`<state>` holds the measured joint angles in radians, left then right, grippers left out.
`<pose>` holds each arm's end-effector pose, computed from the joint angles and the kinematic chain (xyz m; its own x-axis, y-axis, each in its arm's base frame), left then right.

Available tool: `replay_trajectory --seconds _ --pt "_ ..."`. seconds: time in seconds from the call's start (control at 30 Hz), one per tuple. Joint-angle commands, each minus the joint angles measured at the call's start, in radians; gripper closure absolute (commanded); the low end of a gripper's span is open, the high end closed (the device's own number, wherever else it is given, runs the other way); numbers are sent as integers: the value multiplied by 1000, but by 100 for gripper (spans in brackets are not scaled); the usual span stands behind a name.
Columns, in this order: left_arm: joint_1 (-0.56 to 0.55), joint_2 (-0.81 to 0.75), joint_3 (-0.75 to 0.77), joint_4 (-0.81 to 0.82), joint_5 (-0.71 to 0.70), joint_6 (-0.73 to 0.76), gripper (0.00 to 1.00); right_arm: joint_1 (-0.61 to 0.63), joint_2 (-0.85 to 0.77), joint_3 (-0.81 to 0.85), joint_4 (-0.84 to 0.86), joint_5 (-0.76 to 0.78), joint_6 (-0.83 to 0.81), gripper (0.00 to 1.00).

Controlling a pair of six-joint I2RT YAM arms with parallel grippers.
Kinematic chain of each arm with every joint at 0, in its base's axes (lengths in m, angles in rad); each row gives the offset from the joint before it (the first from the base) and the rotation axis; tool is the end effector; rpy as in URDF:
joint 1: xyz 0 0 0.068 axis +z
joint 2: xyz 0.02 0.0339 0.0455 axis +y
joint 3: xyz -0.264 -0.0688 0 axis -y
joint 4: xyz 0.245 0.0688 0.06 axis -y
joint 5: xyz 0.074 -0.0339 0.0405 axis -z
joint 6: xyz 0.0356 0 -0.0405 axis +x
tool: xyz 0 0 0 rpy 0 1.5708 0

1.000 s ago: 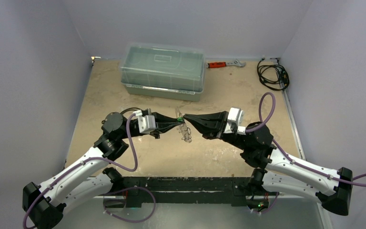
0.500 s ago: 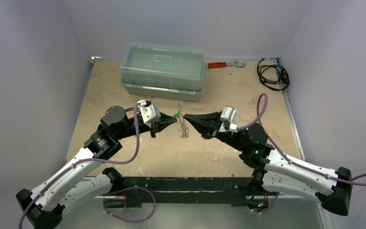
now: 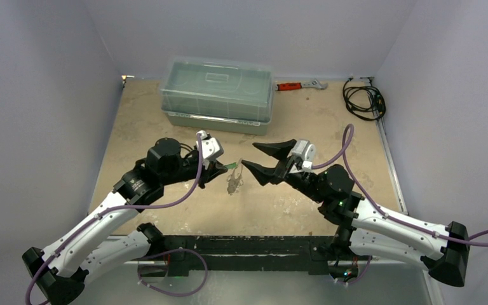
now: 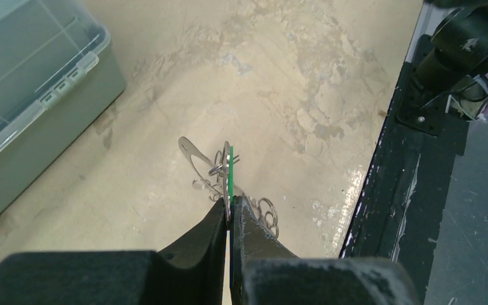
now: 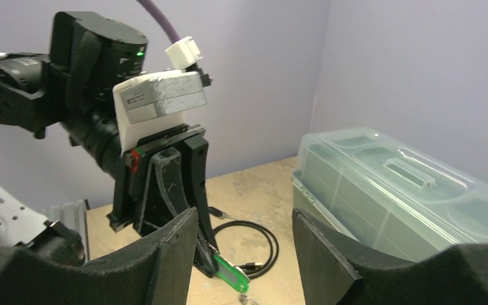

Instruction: Put the keys on the keyring

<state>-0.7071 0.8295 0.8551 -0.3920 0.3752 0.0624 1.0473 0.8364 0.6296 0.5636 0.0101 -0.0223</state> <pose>0.1323 -0.1302 0.3361 -0.2179 0.2625 -0.9400 0.8798 0.4696 -0.0728 0.0992 0.1712 0.3561 0.1938 0.2911 -0.9369 -0.8572 0.5147 -0.0174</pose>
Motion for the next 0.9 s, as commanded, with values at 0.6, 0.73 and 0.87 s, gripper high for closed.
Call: replay_trajectory --seconds 0.6,0.73,0.87 --pt "2 13 151 -233 -396 126 100 2 97 25 -73 245 49 38" --pt "-8 78 175 -230 -385 164 100 2 66 8 -82 300 34 38" --pt "-27 179 155 -148 -299 164 100 2 30 -10 -92 389 28 37"
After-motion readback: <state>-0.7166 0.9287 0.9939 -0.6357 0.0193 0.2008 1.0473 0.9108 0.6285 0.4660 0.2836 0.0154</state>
